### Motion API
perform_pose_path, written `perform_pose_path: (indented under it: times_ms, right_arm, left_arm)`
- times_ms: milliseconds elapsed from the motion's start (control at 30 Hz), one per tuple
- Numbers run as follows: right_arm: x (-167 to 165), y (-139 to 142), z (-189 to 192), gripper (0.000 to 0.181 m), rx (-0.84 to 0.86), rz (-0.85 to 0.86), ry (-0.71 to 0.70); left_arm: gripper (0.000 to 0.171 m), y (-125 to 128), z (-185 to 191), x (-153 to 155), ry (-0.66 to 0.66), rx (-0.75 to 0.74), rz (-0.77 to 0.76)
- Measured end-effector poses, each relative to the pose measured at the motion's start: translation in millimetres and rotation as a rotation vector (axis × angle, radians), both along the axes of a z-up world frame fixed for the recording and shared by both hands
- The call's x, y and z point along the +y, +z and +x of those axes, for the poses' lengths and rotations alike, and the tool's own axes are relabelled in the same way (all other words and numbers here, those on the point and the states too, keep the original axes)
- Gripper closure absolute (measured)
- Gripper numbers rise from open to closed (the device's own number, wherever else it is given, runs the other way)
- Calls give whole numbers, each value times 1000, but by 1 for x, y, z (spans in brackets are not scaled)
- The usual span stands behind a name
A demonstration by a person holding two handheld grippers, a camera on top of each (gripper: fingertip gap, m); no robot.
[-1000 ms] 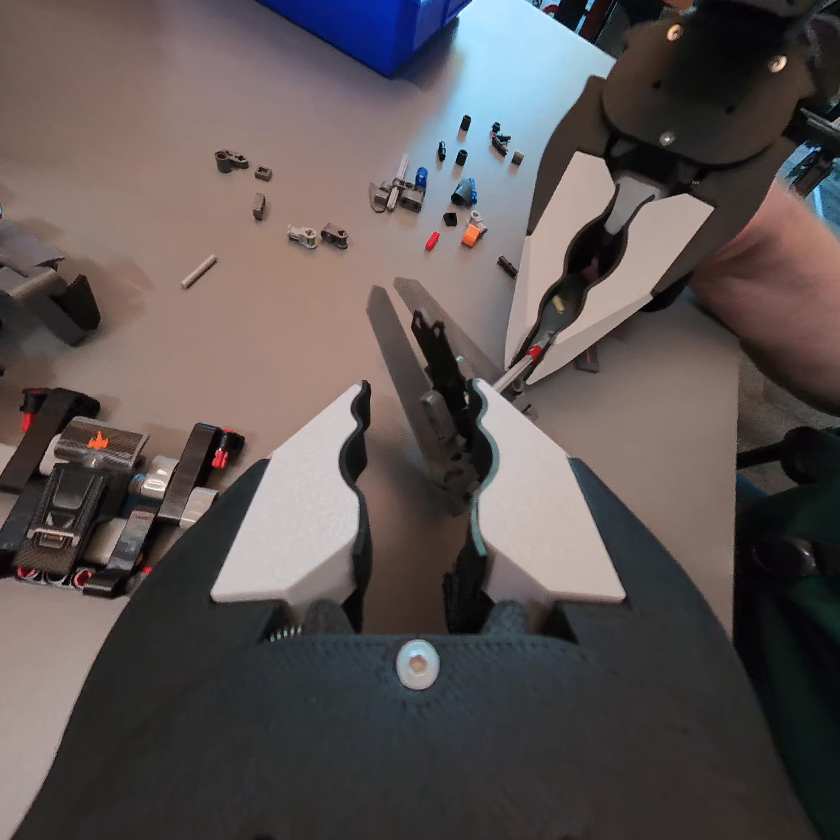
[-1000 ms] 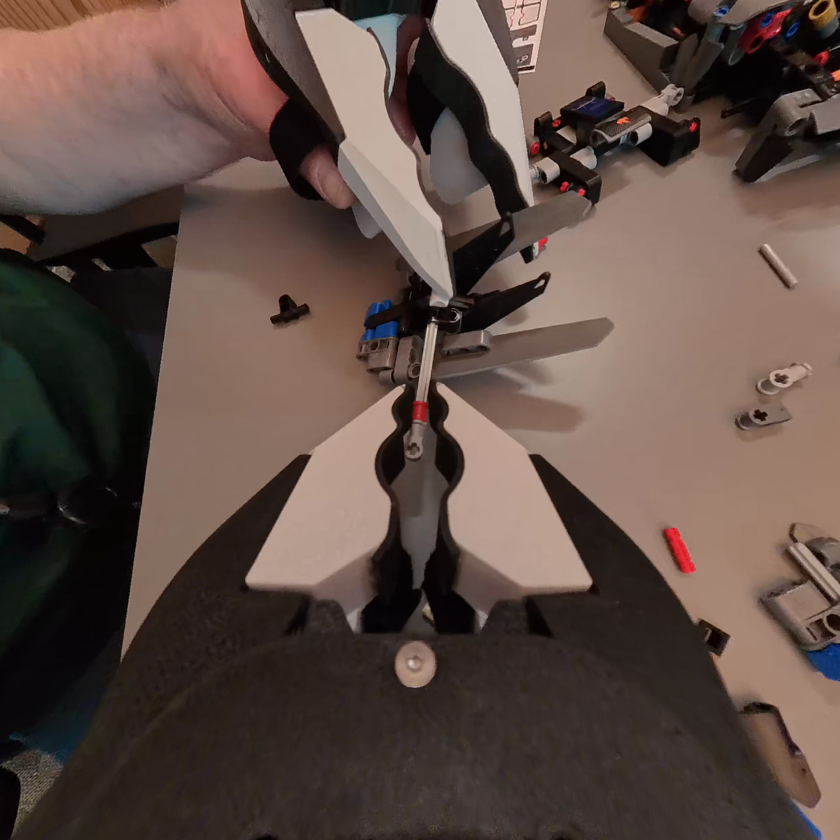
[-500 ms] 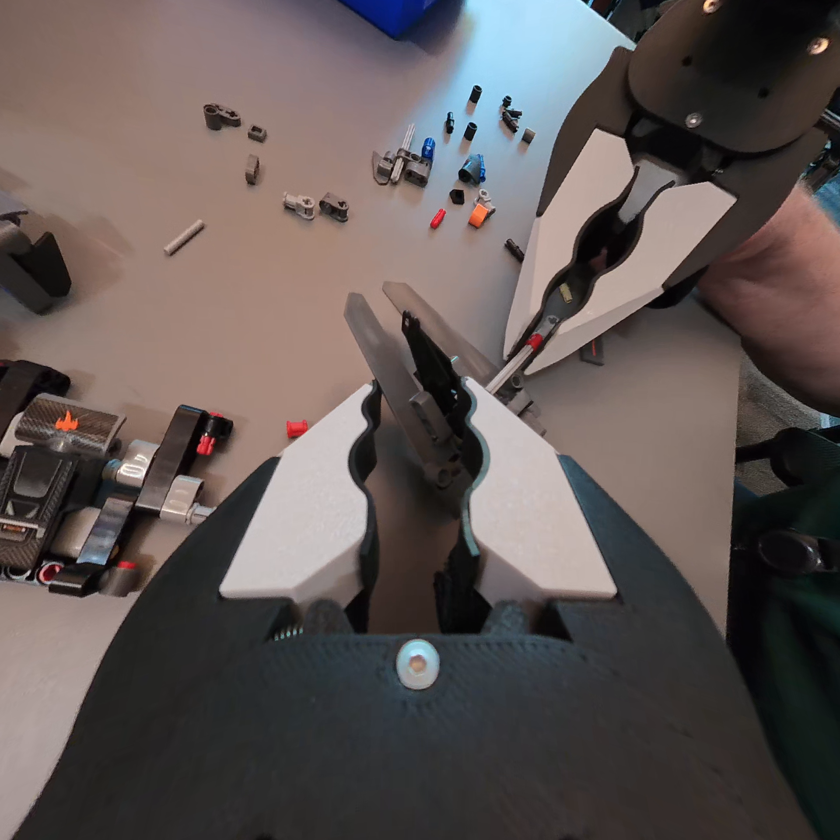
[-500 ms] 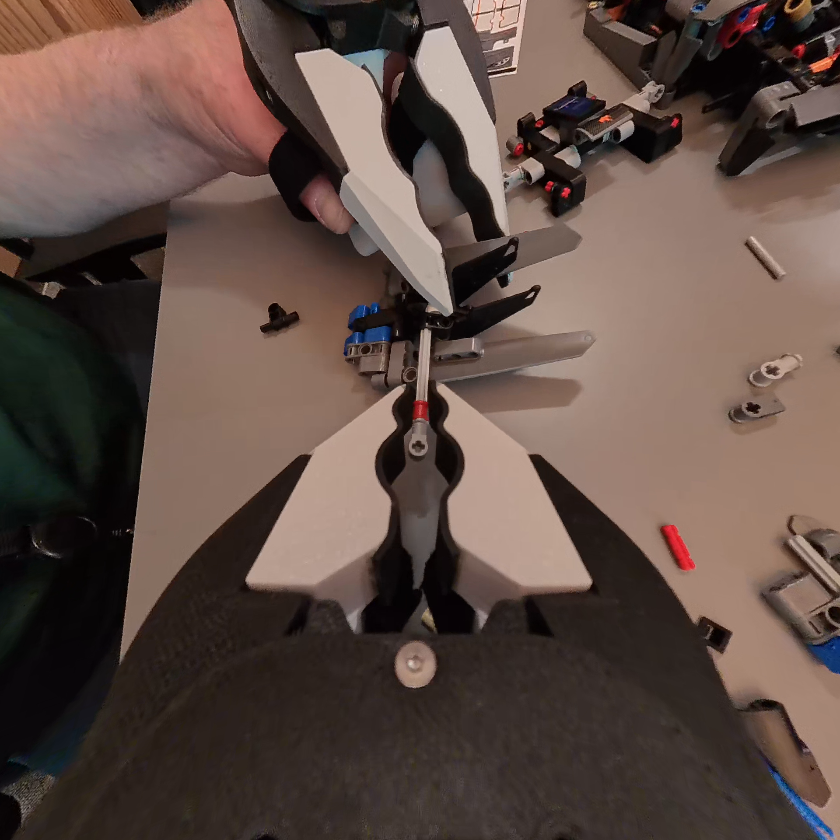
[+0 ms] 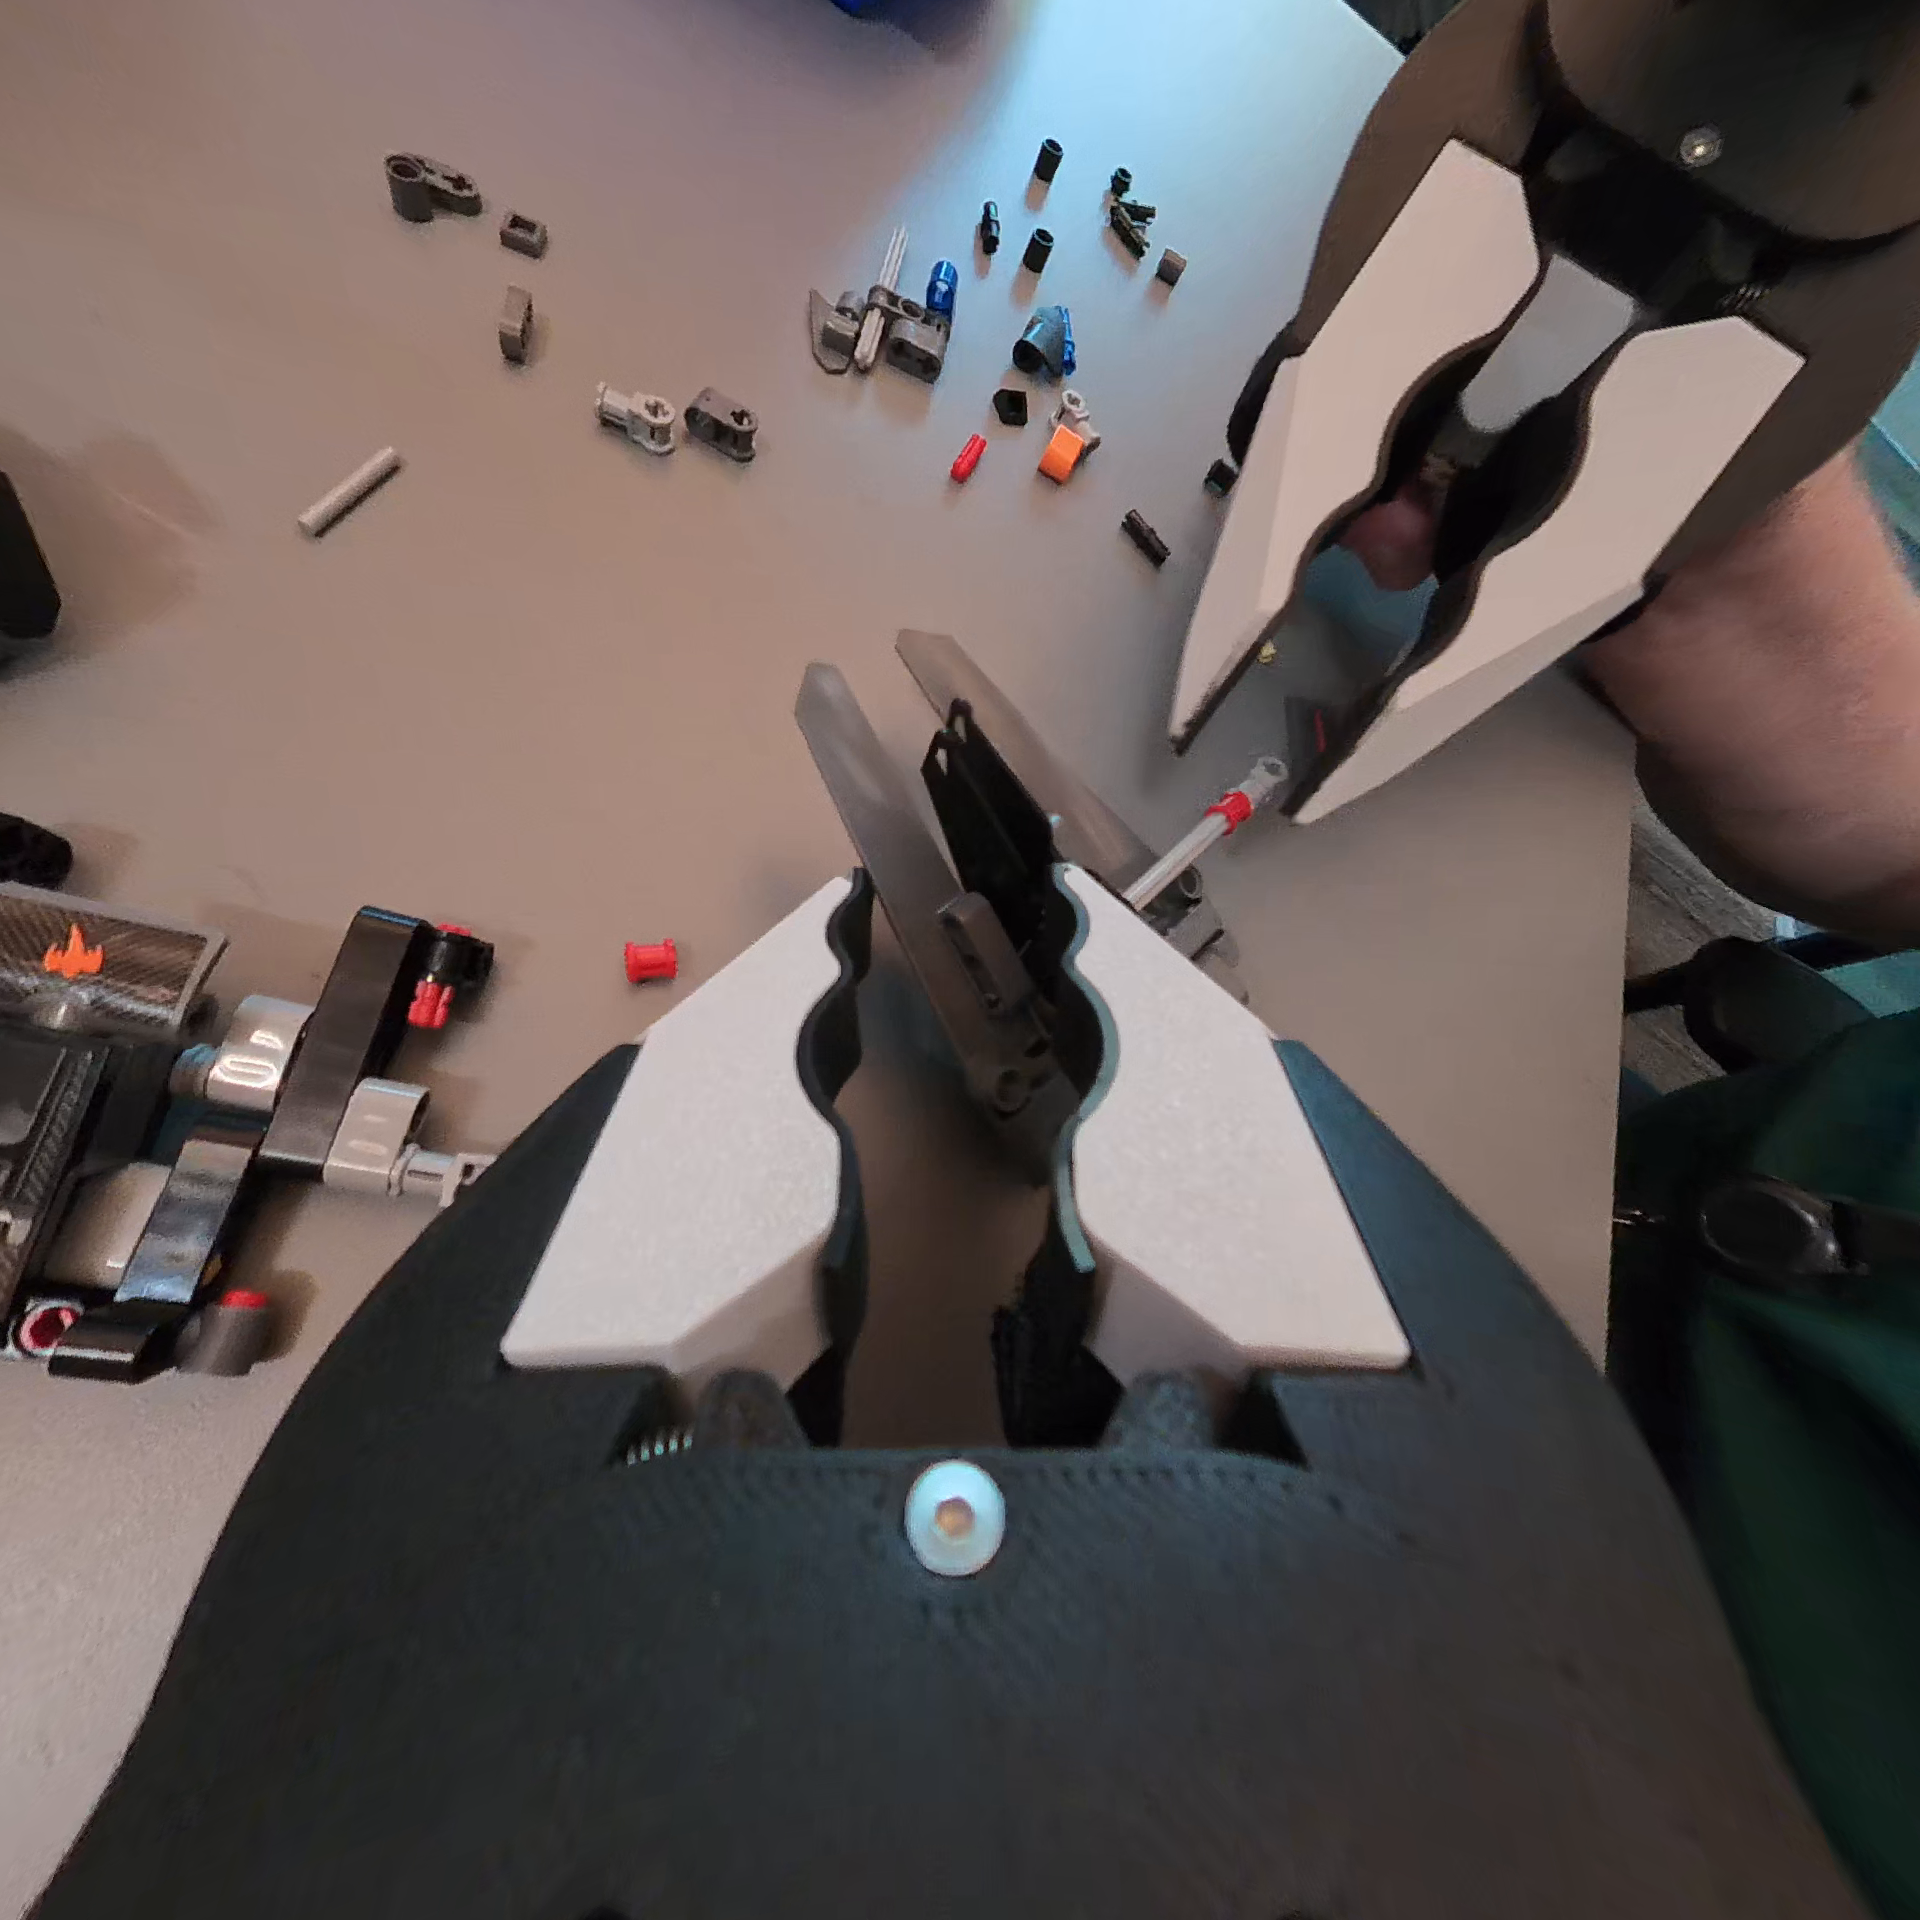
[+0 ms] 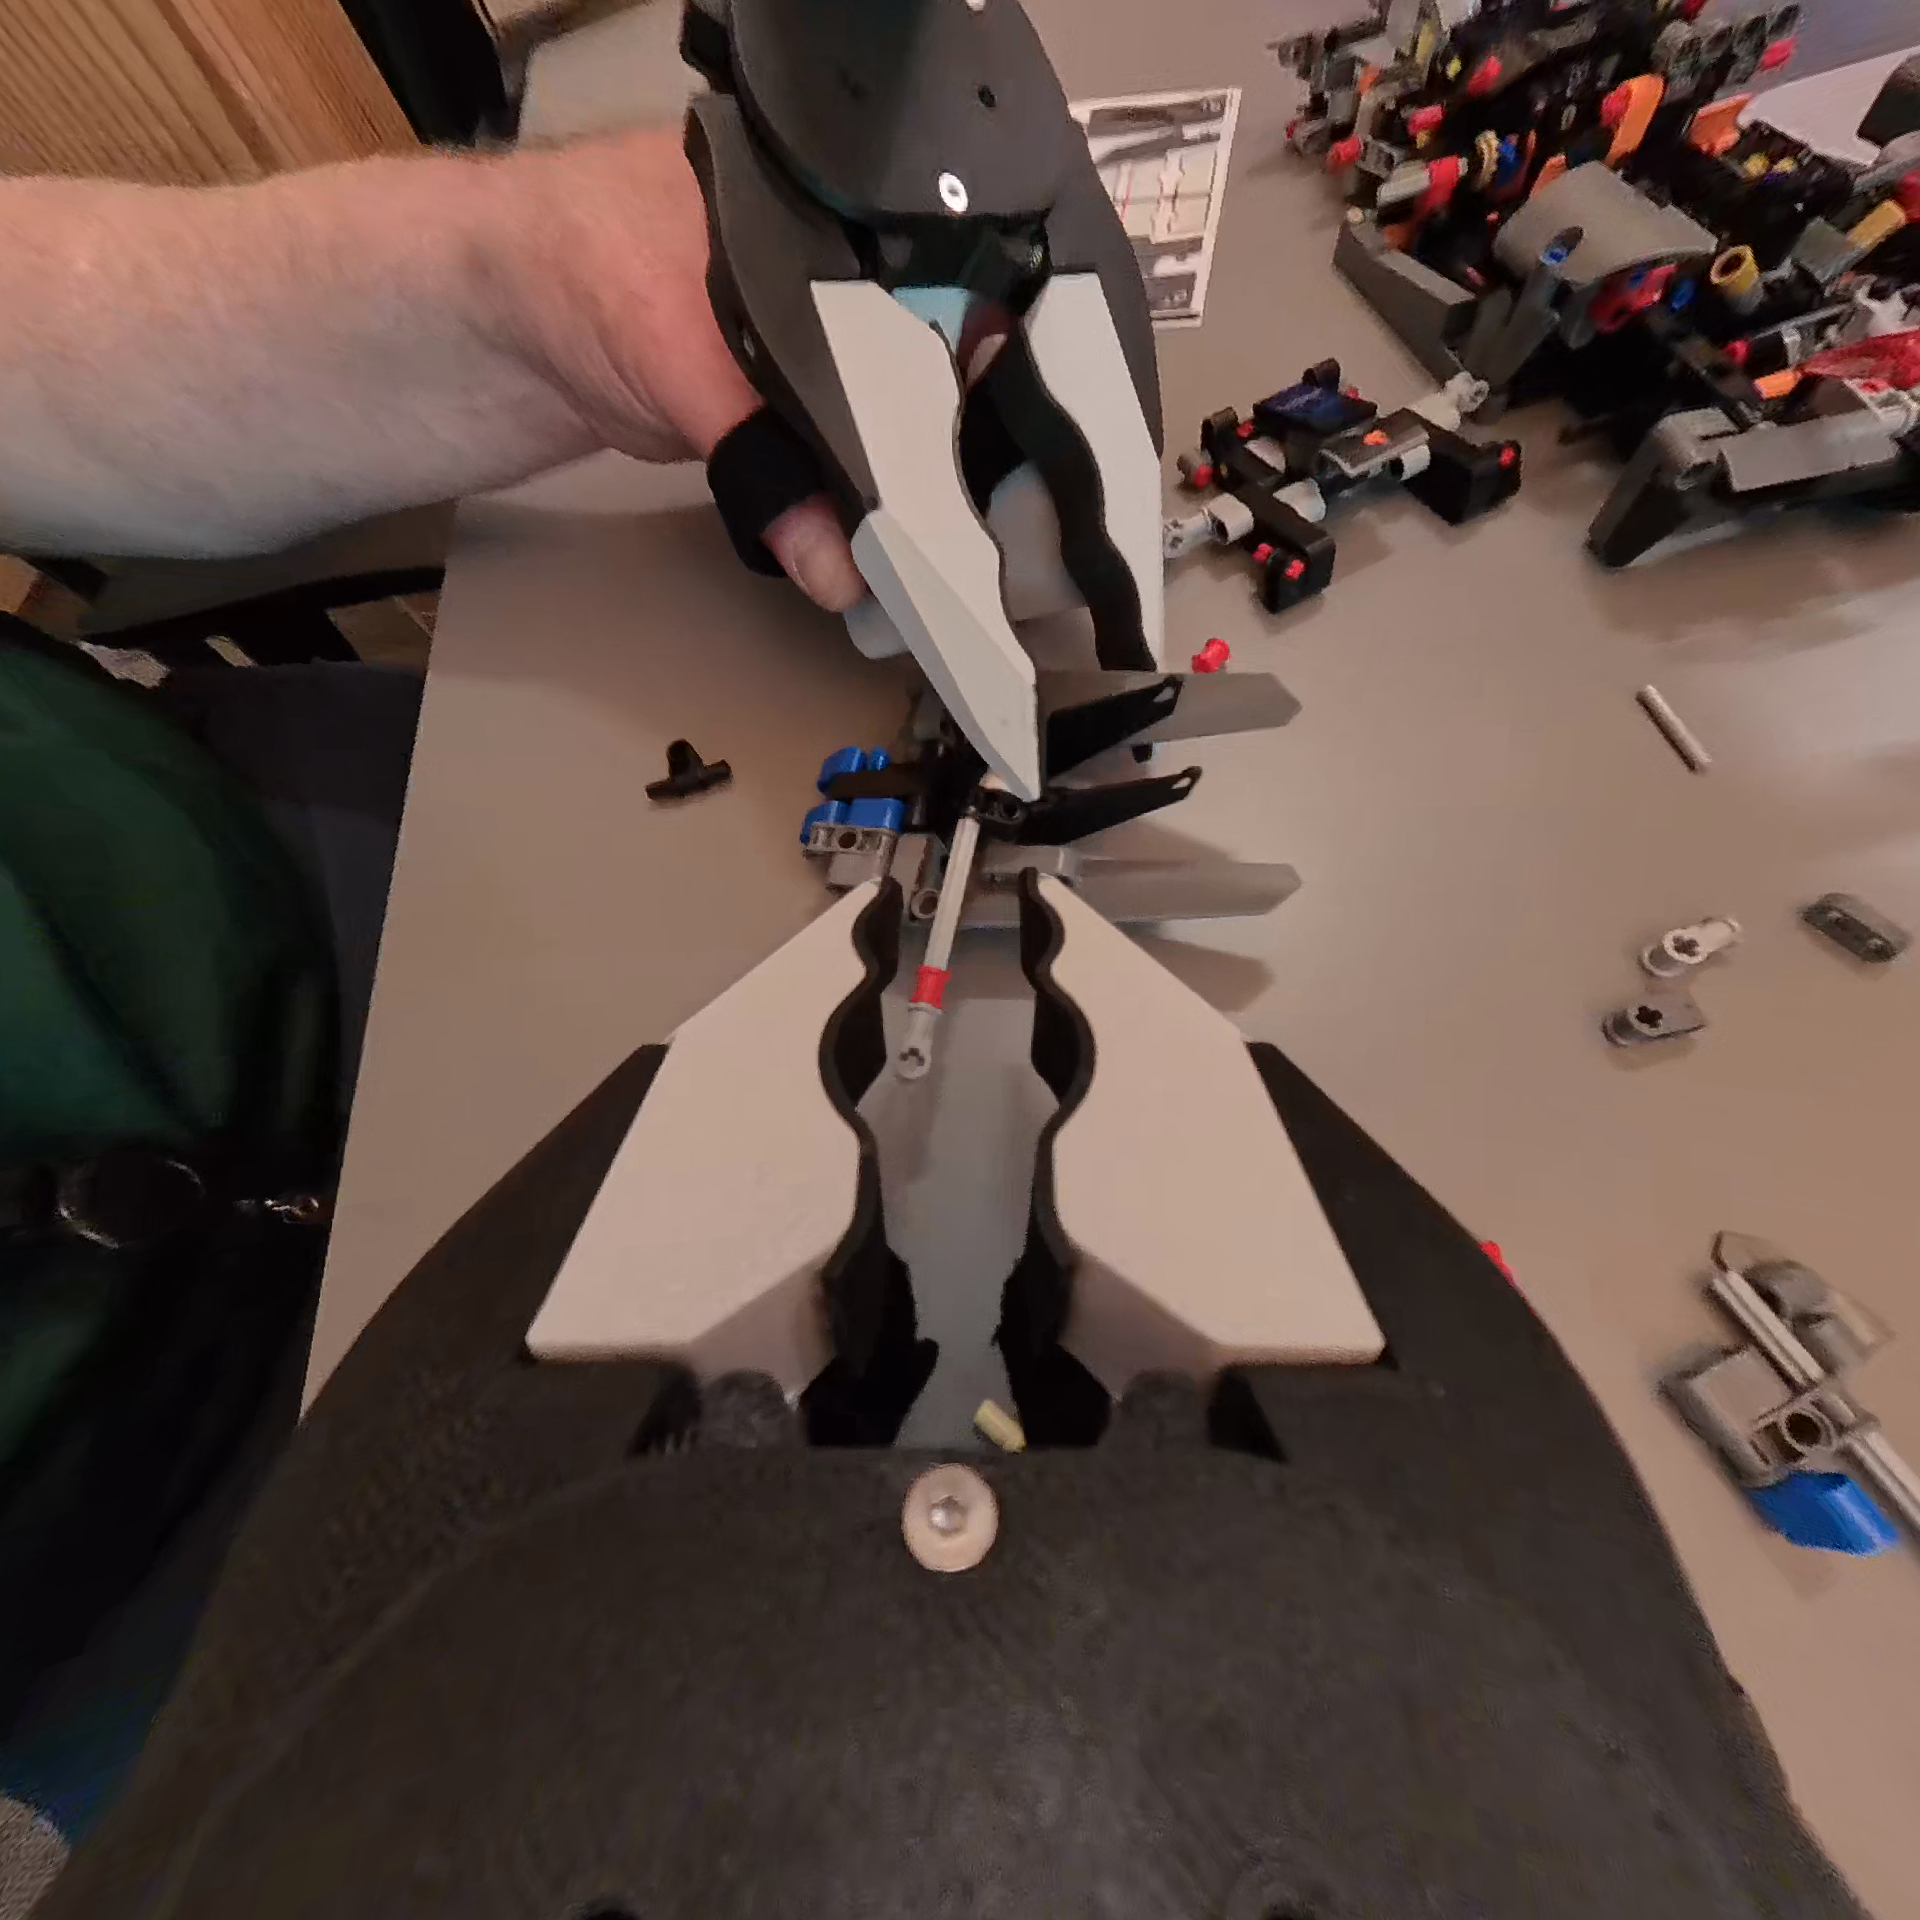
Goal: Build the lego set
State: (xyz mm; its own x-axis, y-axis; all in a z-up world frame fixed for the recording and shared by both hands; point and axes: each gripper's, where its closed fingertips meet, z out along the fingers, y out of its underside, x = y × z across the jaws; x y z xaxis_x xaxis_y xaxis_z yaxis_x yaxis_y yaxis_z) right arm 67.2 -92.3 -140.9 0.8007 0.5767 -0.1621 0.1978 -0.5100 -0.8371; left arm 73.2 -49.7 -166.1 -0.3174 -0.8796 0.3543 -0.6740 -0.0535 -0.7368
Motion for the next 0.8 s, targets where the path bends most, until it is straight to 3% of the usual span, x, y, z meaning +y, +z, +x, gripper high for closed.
perform_pose_path:
  times_ms: [100,200,400,500,733,800]
  right_arm:
    - [2,3,-7,150,-35,-6,16]
    - [6,-3,-15,148,-113,-29,41]
    - [15,0,-29,140,-229,-47,104]
    - [18,-13,-27,140,-273,-111,126]
    - [24,-12,-24,153,-192,-160,113]
    - [28,-15,-17,159,-239,-172,89]
  left_arm:
    - [128,1,-2,2,7,-10,21]
    - [120,20,-10,-2,-2,-105,11]
    - [100,25,-35,-19,-18,-157,179]
    - [99,7,-36,-25,-1,-124,289]
    - [104,-2,-35,-22,2,-109,339]
    - [106,-2,-35,-22,-2,-108,333]
